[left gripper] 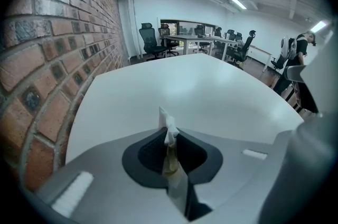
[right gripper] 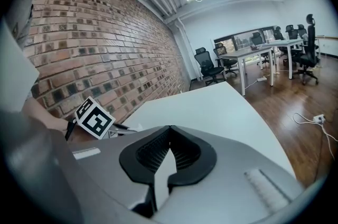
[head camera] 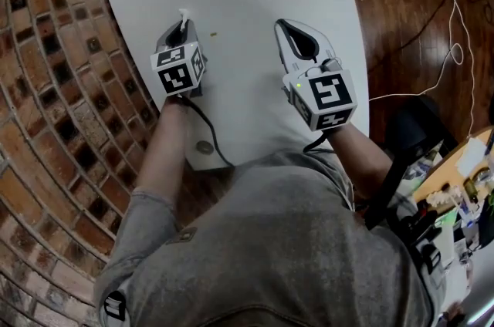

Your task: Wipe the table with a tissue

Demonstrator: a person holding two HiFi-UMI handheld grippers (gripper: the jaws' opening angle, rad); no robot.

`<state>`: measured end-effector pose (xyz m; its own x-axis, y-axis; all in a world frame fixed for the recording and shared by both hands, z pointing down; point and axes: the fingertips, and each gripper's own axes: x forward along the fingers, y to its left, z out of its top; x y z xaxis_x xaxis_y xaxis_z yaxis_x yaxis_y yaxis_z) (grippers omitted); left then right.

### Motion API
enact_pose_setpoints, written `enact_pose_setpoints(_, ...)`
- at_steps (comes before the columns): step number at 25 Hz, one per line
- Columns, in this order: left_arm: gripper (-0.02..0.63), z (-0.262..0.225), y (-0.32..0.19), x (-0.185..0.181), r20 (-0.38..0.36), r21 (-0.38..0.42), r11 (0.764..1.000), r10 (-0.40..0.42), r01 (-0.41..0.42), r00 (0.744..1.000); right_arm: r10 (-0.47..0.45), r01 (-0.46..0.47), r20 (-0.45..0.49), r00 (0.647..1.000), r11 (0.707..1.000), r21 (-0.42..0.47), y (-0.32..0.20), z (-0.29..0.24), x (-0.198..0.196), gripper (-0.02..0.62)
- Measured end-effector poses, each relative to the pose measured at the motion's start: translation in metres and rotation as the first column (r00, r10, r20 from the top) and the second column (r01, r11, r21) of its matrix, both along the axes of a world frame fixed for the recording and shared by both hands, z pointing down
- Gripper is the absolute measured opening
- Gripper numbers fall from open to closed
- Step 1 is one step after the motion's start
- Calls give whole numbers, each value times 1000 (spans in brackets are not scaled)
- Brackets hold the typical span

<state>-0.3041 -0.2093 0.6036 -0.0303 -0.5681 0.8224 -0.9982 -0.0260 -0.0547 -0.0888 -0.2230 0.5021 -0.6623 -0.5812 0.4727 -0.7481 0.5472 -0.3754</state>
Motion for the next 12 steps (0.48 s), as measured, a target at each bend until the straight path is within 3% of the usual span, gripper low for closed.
enact_pose_setpoints(12, 25, -7, -2, 5, -22, 2, 1000, 10, -10, 1000, -9, 9, -6, 1000, 1000, 7, 0, -5, 0, 14)
